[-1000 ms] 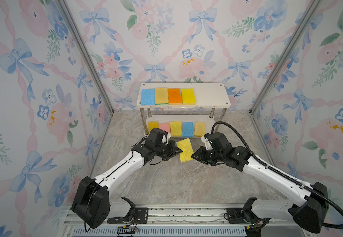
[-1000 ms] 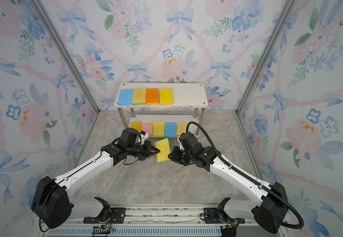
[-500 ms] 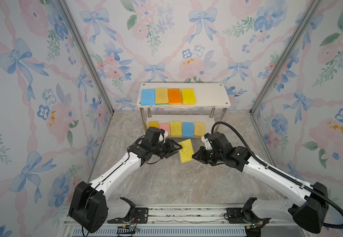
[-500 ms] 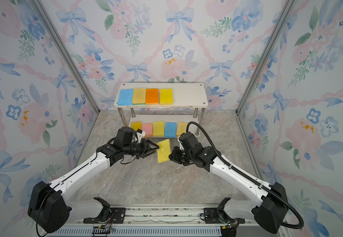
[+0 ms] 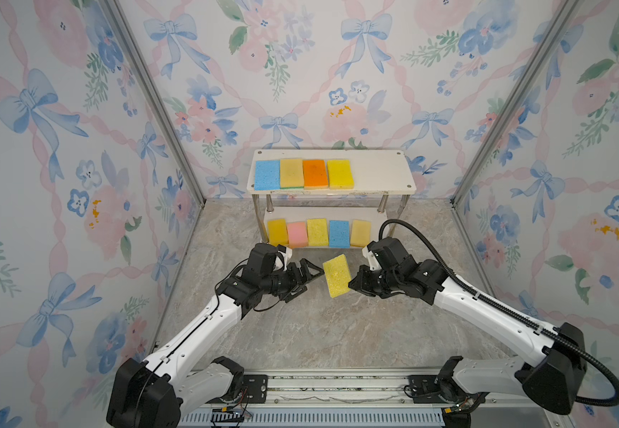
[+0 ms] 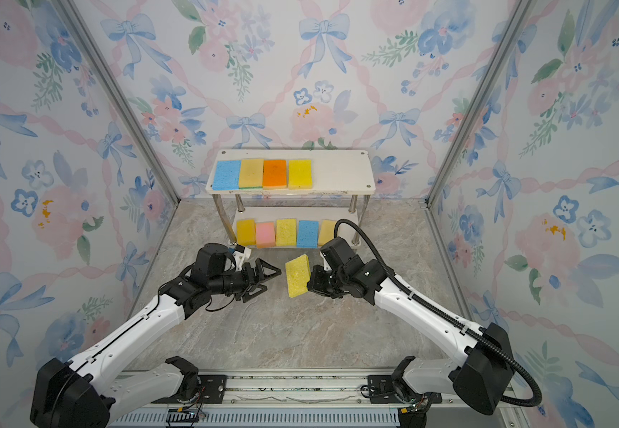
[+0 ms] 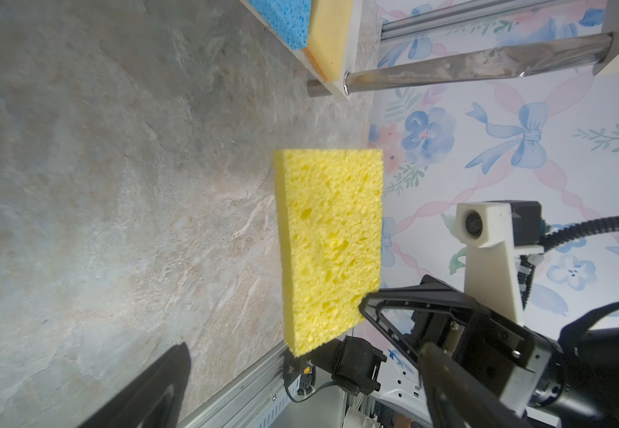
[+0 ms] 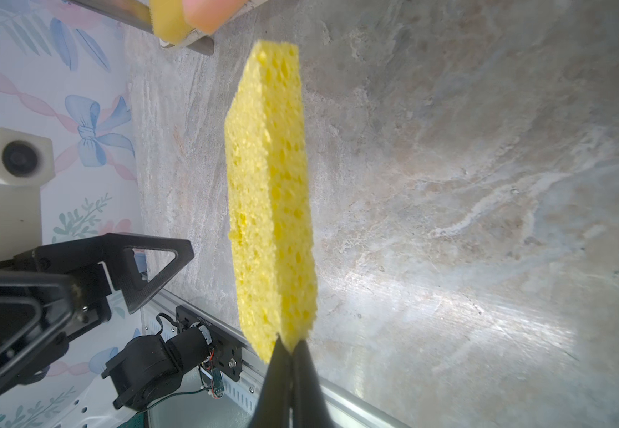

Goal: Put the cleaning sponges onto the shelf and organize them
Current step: 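Carry the yellow cellulose sponge up above the shelf top with the right gripper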

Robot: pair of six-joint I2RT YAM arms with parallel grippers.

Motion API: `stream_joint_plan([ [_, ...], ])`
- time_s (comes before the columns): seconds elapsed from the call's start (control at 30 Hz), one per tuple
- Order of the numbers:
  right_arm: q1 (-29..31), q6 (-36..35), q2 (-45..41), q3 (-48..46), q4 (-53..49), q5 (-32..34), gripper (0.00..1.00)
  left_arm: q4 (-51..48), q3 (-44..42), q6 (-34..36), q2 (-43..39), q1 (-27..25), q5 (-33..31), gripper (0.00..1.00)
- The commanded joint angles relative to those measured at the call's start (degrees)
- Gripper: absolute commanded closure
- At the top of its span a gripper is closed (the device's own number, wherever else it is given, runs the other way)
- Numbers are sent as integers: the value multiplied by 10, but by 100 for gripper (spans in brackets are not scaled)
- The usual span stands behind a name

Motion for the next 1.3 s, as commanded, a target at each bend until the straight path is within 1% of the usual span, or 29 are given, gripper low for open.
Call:
stream_joint_plan([
  [0.0, 0, -2, 7, 32, -36, 23, 100, 1, -20, 4, -35, 10, -10, 2],
  [0.17, 22, 37, 14, 67, -79, 61, 100, -1, -68, 1, -77, 36, -6, 2],
  [0.23, 35, 48, 24, 89, -98, 65, 100, -1, -83, 11, -96, 48, -2, 2],
  [0.3, 45, 55, 42, 120, -133, 65, 100, -4, -96, 20, -102, 64, 15, 2],
  [0.33, 51, 54, 54, 139, -151, 67, 100, -4, -102, 27, -102, 66, 21, 2],
  [0.43, 70, 51, 83, 190, -196, 79, 100, -4, -115, 40, -106, 54, 10, 2],
  [0.57, 76, 45, 100, 211, -209, 75, 100, -17, -131, 50, -108, 50, 1, 2],
  [0.63, 71, 26, 104, 225, -217, 70, 100, -24, -120, 55, -105, 55, -4, 2],
  [0.73, 55, -28, 111, 260, -259, 78, 100, -44, -73, 83, -76, 64, -37, 2],
  [0.8, 44, -51, 114, 284, -290, 80, 100, -49, -51, 78, -52, 70, -44, 2],
  [0.9, 27, -94, 109, 302, -304, 67, 100, -48, -20, 79, -23, 73, -64, 2],
  [1.0, 2, -131, 108, 310, -305, 46, 100, -49, -13, 76, 10, 86, -55, 2],
  [1.1, -16, -159, 113, 314, -285, 12, 100, -48, -2, 76, 31, 94, -48, 2],
  [1.27, -33, -256, 151, 346, -294, -39, 100, -48, -7, 72, 54, 103, -59, 2],
])
